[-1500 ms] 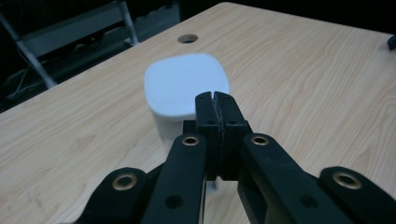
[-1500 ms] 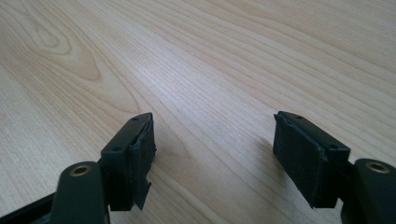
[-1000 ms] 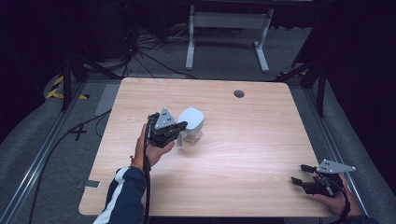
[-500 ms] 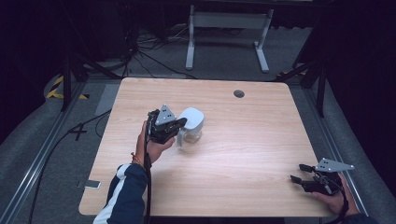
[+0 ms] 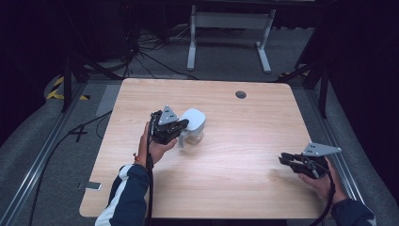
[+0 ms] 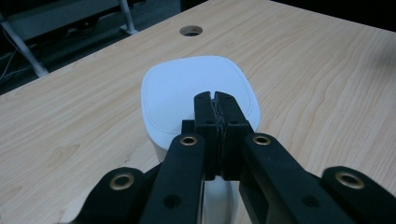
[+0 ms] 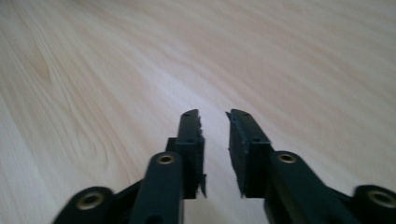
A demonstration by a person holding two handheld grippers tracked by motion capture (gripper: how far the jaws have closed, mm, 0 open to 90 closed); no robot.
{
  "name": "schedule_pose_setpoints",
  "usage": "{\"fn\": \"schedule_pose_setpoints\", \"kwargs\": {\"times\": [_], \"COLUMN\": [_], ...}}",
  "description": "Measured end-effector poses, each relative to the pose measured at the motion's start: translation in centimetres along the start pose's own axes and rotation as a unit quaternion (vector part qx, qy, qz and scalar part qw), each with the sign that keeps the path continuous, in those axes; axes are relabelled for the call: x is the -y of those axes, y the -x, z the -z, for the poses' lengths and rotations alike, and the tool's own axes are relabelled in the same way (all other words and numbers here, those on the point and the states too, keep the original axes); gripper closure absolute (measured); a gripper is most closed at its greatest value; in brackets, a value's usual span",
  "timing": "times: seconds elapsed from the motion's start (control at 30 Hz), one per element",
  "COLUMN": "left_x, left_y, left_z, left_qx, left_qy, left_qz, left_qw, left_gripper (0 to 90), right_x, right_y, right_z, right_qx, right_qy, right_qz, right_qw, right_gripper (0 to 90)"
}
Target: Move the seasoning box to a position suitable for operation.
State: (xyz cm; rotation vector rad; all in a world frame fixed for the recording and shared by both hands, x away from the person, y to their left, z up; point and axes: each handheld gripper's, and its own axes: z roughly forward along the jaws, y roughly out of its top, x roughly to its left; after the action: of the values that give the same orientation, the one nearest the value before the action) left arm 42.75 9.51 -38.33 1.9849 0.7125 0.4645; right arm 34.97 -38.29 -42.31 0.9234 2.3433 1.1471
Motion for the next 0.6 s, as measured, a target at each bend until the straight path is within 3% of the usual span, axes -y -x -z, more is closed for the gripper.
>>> {"fn": "schedule_pose_setpoints", "kwargs": {"times": [0.03,0.07,0.23,0.33,0.47,0.6], "left_x": [0.0,0.0,0.2,0.4,0.4,0.5], "left_y": [0.0,0.0,-0.4,-0.4,-0.4,-0.2], "left_z": [-0.2,-0.2,-0.1,0.0,-0.1,-0.1], "left_qx": [-0.002,-0.002,0.001,0.004,0.005,0.006], "left_qy": [0.003,0.003,0.008,0.010,0.015,0.017], "left_qz": [0.000,0.000,0.007,0.011,0.005,0.002], "left_qw": [1.0000,1.0000,0.9999,0.9999,0.9999,0.9998], "left_gripper": [89.5,89.5,89.7,89.9,89.9,89.9], "right_x": [-1.7,-1.7,-7.7,-11.0,-13.8,-15.4], "right_y": [-0.2,-0.2,-1.8,-3.5,-4.8,-5.3], "right_z": [-0.8,-0.8,-4.2,-6.6,-9.2,-10.7], "right_qx": [-0.010,-0.010,-0.031,-0.041,-0.059,-0.058], "right_qy": [0.012,0.012,0.038,0.037,0.038,0.040], "right_qz": [0.004,0.004,0.033,0.066,0.077,0.088], "right_qw": [0.9999,0.9999,0.9982,0.9963,0.9946,0.9936], "right_gripper": [83.9,83.9,88.8,89.1,89.3,89.6]}}
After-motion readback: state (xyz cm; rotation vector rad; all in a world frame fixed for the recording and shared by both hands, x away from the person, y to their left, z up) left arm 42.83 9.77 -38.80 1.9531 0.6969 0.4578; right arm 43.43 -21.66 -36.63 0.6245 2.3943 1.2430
